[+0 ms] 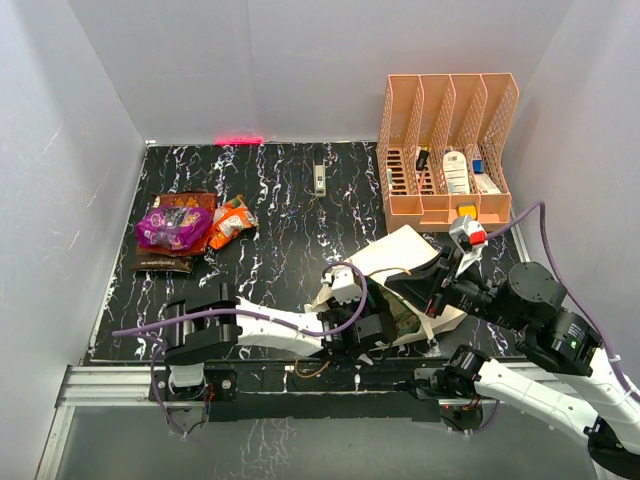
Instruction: Take the snacks out of the paper bag
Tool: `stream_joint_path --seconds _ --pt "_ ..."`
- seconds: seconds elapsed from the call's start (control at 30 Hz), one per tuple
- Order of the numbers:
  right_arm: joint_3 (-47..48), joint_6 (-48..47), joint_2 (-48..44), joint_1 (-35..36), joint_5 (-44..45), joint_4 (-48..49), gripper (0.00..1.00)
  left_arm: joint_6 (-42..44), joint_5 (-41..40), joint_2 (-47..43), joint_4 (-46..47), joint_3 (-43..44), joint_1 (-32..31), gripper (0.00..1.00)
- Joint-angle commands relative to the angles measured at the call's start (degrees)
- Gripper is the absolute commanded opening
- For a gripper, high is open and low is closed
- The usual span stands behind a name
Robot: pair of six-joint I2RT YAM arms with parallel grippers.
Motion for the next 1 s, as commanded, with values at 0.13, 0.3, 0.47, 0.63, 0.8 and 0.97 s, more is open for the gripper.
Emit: stream_joint_path --seconds 0.13,0.3,0.47,0.63,0.8,0.97 --pt "0.4 -1.1 -1.7 0.3 0.9 3.1 0.07 8.2 0.1 -10.1 -8.1 -0.2 0.2 0.73" --pt "0.8 -2.4 -1.0 0.3 1.8 2.9 0.07 24.9 11.8 -27.8 11.0 -16.2 0.2 0.75" --pt "1.3 -3.7 -0.4 0.3 3.1 2.7 0.07 34.3 22.0 -40.1 16.8 -24.1 0.0 0.77" --pt "1.6 -4.0 0.1 0.3 3.7 2.4 0.07 40.5 30.4 -43.8 18.2 -25.0 -1.0 0.72" --pt "1.5 -4.0 0.3 0.3 3.6 2.8 0.07 44.7 25.6 -37.3 17.8 -22.0 -3.3 0.41" --pt "1.8 -4.0 0.4 0.3 4.1 2.1 0.07 48.0 22.7 -27.0 20.0 -16.4 -4.0 0.28"
